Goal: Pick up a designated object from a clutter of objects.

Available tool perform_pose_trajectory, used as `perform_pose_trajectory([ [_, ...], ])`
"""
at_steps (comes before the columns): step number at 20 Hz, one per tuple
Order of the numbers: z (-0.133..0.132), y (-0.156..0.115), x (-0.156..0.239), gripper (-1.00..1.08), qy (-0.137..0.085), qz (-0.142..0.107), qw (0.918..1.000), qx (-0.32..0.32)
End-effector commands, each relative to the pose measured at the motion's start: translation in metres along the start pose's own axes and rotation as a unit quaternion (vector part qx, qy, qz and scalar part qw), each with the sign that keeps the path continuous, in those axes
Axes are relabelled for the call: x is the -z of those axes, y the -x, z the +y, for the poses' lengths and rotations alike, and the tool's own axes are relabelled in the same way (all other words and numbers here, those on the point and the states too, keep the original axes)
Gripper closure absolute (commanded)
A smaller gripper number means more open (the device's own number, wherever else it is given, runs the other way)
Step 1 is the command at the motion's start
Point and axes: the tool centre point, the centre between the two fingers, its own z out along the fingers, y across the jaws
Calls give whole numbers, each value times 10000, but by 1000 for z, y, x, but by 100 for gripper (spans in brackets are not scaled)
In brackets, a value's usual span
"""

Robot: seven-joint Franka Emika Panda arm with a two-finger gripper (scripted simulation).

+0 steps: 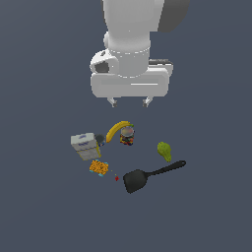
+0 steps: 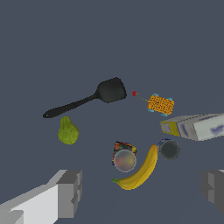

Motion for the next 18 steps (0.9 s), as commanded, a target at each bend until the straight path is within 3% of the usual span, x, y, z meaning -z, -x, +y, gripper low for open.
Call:
perform_pose_trajectory([
  [1,0,0,0,-92,0,0,10000,0],
  [12,-2,-1,14,-92,-89,139,9999,37],
  [18,-9,-5,1,-92,-52,115,9999,32],
])
